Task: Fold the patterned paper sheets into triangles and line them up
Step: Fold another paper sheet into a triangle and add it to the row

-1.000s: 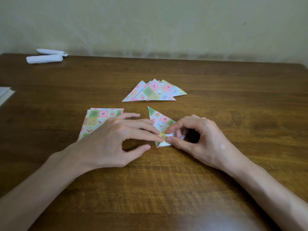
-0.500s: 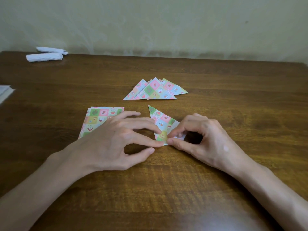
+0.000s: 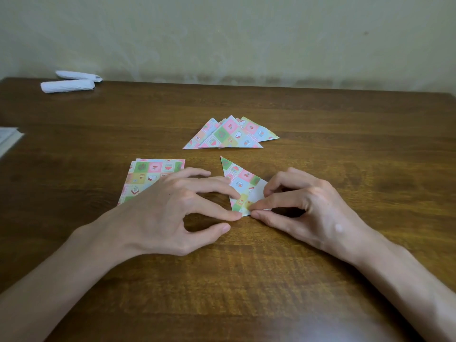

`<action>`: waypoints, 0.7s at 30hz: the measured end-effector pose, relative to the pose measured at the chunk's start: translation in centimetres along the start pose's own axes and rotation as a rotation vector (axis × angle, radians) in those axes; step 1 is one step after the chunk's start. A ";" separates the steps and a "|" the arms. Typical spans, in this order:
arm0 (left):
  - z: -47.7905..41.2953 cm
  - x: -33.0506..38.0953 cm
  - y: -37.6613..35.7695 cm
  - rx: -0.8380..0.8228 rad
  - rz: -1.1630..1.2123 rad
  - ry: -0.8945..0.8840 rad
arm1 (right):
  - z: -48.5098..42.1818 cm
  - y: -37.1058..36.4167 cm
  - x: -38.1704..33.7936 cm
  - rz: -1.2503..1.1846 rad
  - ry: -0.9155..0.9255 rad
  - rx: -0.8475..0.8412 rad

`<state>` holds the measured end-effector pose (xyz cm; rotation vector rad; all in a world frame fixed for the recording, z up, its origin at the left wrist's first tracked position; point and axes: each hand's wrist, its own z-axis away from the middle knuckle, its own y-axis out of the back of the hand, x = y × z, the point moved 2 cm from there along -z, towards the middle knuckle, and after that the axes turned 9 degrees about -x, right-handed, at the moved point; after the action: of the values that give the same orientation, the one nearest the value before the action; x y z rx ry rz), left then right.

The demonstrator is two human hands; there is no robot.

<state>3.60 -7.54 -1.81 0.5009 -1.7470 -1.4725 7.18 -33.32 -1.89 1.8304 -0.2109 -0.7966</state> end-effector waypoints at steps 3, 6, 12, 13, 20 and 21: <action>0.1 -0.1 0.0 -0.025 -0.014 0.002 | 0.0 0.0 0.0 0.009 0.004 0.003; 0.1 -0.2 -0.1 -0.013 -0.020 0.002 | 0.0 0.0 0.0 0.019 0.001 0.005; 0.1 -0.2 -0.5 0.002 -0.021 -0.001 | 0.0 -0.1 -0.2 0.023 -0.005 0.002; 0.2 -0.1 -0.5 0.006 -0.024 0.010 | 0.0 0.0 -0.2 0.025 -0.007 0.001; -0.4 1.6 1.3 0.066 -0.026 -0.106 | 0.0 0.1 -0.8 0.037 -0.010 -0.005; -0.3 1.6 1.4 0.067 -0.028 -0.105 | 0.1 0.2 -0.8 0.029 -0.008 -0.010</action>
<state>3.12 -8.52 -0.03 0.4920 -1.8836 -1.4875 6.54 -33.01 -1.39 1.8116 -0.2377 -0.7836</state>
